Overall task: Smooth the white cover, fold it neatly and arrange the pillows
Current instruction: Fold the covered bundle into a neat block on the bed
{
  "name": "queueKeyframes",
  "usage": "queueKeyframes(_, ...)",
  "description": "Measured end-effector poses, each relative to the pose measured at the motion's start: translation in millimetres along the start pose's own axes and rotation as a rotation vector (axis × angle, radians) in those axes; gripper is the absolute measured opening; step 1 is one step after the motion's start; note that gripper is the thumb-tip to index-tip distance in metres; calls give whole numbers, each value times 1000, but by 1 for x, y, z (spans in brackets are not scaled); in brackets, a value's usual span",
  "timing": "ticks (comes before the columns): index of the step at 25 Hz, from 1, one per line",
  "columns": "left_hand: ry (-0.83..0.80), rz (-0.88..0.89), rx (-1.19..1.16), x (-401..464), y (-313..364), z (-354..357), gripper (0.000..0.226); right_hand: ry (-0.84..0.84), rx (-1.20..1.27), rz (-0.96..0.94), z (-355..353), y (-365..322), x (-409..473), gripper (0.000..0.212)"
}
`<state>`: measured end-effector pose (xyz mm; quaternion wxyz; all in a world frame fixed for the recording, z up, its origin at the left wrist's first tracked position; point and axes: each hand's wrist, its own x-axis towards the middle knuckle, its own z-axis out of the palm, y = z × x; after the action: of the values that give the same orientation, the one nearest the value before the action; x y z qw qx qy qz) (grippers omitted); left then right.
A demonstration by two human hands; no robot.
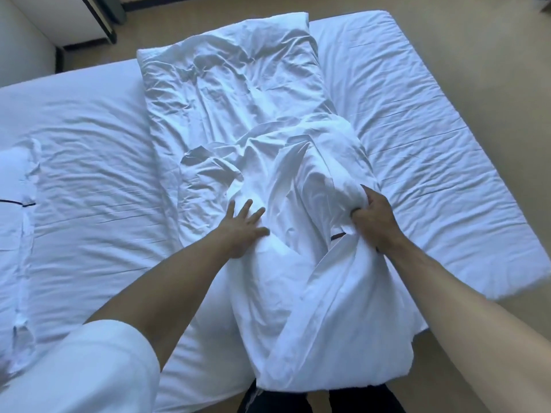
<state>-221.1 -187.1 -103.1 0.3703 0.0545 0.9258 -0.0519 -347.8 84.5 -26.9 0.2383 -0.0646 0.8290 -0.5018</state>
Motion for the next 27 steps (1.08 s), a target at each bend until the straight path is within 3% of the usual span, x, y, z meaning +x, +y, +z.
queueKeyframes(2, 131, 101, 3, -1, -9, 2, 30, -193, 90, 3, -7, -27, 19, 52)
queueKeyframes(4, 195, 75, -211, -16, -20, -9, 4, -453, 96, 12, -7, -59, 39, 58)
queueKeyframes(6, 285, -87, -506, -43, -25, -27, 16, -732, 83, 11, 2, -96, 60, 58)
queueKeyframes(7, 438, -154, -596, -59, -28, -37, 19, -838, 87, -14, 11, -115, 72, 55)
queueKeyframes(9, 766, -269, -671, -86, -35, -46, 14, -860, 41, -47, 33, -140, 107, 47)
queueKeyframes(11, 902, -445, -755, -100, -50, -45, 12, -754, 40, -5, 57, -140, 159, 31)
queueKeyframes(13, 857, -629, -829, -94, -62, -35, 16, -472, 36, 138, 68, -109, 208, 8)
queueKeyframes(15, 692, -720, -898, -71, -67, -31, 22, -163, -248, 242, 53, -66, 236, 38)
queueKeyframes(17, 520, -672, -899, -41, -62, -37, 21, -77, -403, 136, 32, -35, 228, 38)
queueKeyframes(20, 469, -503, -837, -1, -54, -43, 22, -233, -179, 10, 14, -20, 169, 22)
queueKeyframes(23, 453, -470, -745, 17, -61, -40, 30, -340, 104, -23, -10, -23, 102, 29)
queueKeyframes(25, 437, -495, -727, 19, -67, -35, 32, -416, 20, -129, -33, -33, 67, 38)
queueKeyframes(27, 445, -529, -707, 21, -66, -34, 34, -644, -280, -276, -38, -44, 32, 73)
